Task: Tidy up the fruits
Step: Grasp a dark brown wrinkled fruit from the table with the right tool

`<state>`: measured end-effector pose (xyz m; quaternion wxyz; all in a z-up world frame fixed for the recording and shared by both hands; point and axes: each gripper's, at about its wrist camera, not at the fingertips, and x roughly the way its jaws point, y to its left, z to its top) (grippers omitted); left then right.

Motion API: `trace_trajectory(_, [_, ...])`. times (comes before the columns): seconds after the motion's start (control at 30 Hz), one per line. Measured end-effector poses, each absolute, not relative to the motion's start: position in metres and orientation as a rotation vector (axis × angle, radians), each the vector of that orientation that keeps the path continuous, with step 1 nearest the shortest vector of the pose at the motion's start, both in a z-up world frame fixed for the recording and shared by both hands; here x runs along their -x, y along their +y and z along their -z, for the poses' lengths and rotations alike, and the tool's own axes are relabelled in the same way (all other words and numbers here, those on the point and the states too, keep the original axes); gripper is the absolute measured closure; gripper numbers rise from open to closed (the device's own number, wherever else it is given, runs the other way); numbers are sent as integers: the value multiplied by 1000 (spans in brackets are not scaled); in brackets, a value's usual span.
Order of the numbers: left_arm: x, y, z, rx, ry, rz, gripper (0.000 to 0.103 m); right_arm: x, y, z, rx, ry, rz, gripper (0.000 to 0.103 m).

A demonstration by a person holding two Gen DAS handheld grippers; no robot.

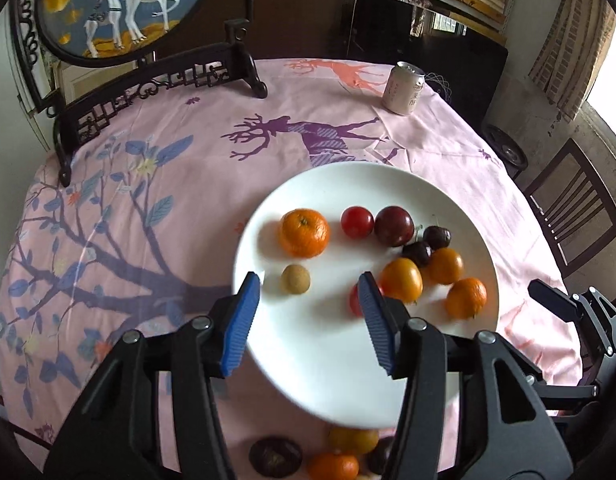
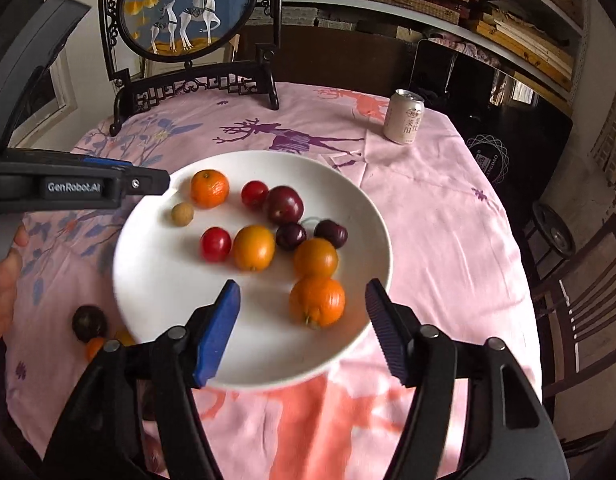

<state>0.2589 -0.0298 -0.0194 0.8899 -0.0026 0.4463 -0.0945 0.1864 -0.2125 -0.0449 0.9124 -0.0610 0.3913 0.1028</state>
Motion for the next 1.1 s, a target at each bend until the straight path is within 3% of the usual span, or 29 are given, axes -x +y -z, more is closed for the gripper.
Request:
trace_trajectory(0.1, [-210, -7, 24, 31, 901, 170, 48, -141, -217, 51, 63, 816, -230, 15])
trace_trajectory(0.37, [-129, 36, 63, 106, 912, 109, 47, -83, -198, 52, 65, 808, -241, 15])
trace_trajectory(0.77, [-88, 47, 81, 72, 939, 114, 45, -69, -149, 95, 98, 933, -371, 15])
trace_trajectory(0.8, [-86, 45, 82, 66, 940, 119, 44, -69, -145, 99, 105, 941, -378, 17])
trace_trajectory(0.87, [-83, 41, 82, 65, 947, 139, 44, -71, -140, 105, 118, 956, -395, 36])
trace_trajectory(1.03, [-78, 26, 83, 47, 961, 176, 44, -78, -131, 117, 164, 952, -368, 62])
trace_trajectory(1.1, [-77, 20, 83, 36, 970, 187, 44, -76, -135, 115, 150, 957, -380, 62])
